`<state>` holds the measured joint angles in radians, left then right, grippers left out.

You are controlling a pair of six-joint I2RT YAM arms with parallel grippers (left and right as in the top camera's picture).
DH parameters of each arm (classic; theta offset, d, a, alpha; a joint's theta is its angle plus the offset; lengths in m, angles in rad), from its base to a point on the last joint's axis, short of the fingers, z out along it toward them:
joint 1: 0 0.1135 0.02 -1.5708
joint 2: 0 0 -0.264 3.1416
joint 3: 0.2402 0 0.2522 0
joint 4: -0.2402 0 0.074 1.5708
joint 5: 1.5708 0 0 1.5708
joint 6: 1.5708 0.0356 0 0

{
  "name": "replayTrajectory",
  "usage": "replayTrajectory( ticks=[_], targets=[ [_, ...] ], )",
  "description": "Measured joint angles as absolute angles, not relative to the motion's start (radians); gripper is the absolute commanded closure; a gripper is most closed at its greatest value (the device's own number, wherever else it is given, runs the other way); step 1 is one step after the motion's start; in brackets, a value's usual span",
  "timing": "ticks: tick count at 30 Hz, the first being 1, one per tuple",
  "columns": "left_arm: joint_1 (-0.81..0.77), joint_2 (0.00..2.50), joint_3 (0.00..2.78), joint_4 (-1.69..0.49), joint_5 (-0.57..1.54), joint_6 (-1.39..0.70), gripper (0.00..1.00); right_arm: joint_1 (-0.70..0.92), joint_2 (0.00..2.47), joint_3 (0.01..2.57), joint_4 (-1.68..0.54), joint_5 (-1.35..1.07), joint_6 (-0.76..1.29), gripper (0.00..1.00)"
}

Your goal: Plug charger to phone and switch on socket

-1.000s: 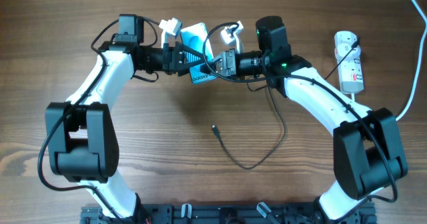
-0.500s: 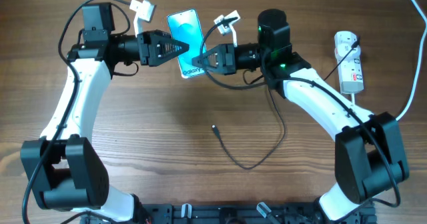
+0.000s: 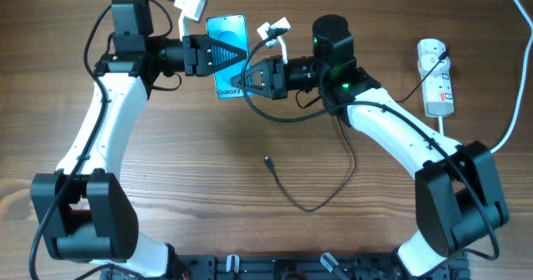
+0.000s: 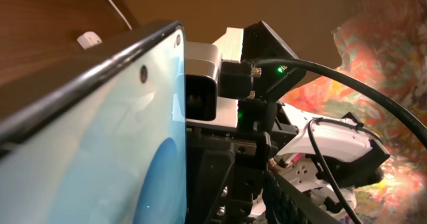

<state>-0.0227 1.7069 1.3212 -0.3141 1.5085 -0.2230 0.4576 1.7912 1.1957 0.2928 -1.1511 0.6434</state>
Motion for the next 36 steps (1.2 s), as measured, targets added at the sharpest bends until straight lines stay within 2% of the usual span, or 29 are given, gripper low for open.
replayTrajectory(
  ticks=[2, 5, 15, 19, 20, 22, 25, 27, 29, 34, 36],
  targets=[
    [-0.023, 1.707, 1.321, -0.339, 1.508, -0.223, 0.51, 0.458, 1.791, 1.196, 0.293, -1.156, 0.658, 0.96],
    [-0.025, 1.707, 1.321, -0.344, 1.504, -0.223, 0.50, 0.455, 1.791, 1.196, 0.294, -1.166, 0.682, 0.95],
    [-0.011, 1.707, 1.321, -0.345, 1.517, -0.227, 0.41, 0.440, 1.791, 1.195, 0.348, -1.150, 0.722, 0.96],
    [-0.010, 1.705, 1.321, -0.348, 1.517, -0.227, 0.50, 0.429, 1.791, 1.195, 0.376, -1.140, 0.747, 0.96],
    [-0.010, 1.705, 1.321, -0.348, 1.515, -0.227, 0.48, 0.429, 1.791, 1.195, 0.376, -1.140, 0.749, 0.96],
    [-0.010, 1.705, 1.321, -0.349, 1.510, -0.227, 0.32, 0.429, 1.791, 1.196, 0.367, -1.142, 0.753, 0.96],
    [-0.010, 1.705, 1.321, -0.352, 1.512, -0.234, 0.37, 0.429, 1.791, 1.196, 0.334, -1.136, 0.759, 0.96],
    [-0.010, 1.704, 1.321, -0.352, 1.509, -0.238, 0.36, 0.429, 1.791, 1.196, 0.331, -1.137, 0.759, 0.96],
    [-0.010, 1.704, 1.321, -0.352, 1.509, -0.238, 0.44, 0.429, 1.791, 1.196, 0.331, -1.146, 0.759, 0.96],
    [-0.010, 1.704, 1.321, -0.355, 1.489, -0.239, 0.44, 0.428, 1.790, 1.198, 0.315, -1.152, 0.759, 0.96],
    [-0.014, 1.704, 1.321, -0.356, 1.486, -0.240, 0.48, 0.428, 1.789, 1.201, 0.299, -1.153, 0.759, 0.96]
  ],
)
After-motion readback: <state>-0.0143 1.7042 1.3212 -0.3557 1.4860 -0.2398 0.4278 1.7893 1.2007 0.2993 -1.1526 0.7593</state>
